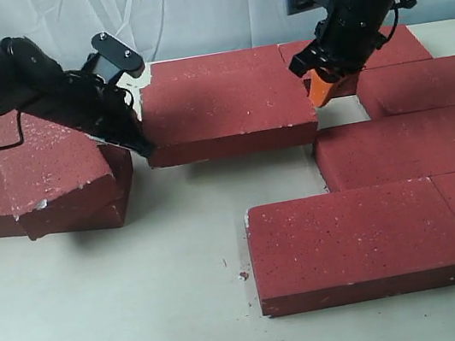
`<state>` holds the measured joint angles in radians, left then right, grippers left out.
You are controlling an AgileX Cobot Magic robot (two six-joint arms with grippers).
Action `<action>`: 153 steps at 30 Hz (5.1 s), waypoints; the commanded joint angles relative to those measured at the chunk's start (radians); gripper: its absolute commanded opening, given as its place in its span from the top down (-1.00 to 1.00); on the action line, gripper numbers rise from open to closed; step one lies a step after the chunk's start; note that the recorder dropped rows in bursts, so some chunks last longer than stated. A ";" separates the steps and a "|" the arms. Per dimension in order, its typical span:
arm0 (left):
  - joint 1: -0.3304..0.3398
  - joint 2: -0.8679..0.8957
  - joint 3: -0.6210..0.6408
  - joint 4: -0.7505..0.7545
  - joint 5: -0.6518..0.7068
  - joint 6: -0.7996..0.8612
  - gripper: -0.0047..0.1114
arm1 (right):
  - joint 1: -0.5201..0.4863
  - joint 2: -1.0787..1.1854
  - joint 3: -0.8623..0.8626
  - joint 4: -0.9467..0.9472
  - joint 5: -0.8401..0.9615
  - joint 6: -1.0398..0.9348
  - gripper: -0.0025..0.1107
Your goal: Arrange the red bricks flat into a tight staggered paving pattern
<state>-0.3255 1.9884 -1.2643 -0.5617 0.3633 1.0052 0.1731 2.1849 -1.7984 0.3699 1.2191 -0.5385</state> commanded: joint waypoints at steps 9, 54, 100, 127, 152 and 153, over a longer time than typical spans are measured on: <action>-0.002 0.022 -0.004 -0.047 -0.065 -0.004 0.92 | 0.007 -0.012 0.058 0.035 -0.156 0.001 0.97; -0.050 0.066 -0.029 -0.041 0.306 0.050 0.92 | 0.166 -0.173 0.495 0.273 -0.335 -0.571 0.97; -0.057 0.105 -0.042 0.013 0.079 -0.077 0.92 | 0.164 -0.118 0.495 0.083 -0.638 -0.398 0.97; 0.007 0.012 -0.042 0.091 0.299 -0.151 0.92 | 0.164 -0.184 0.495 0.108 -0.567 -0.372 0.97; 0.013 0.099 -0.042 -0.012 -0.054 -0.289 0.92 | 0.178 -0.001 0.295 0.355 -0.678 -0.462 0.97; 0.013 0.099 -0.042 -0.012 -0.054 -0.285 0.92 | 0.178 0.009 0.295 0.323 -0.678 -0.435 0.97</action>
<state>-0.3168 2.0874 -1.3050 -0.5630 0.3151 0.7156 0.3526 2.1823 -1.4983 0.7395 0.5493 -1.0046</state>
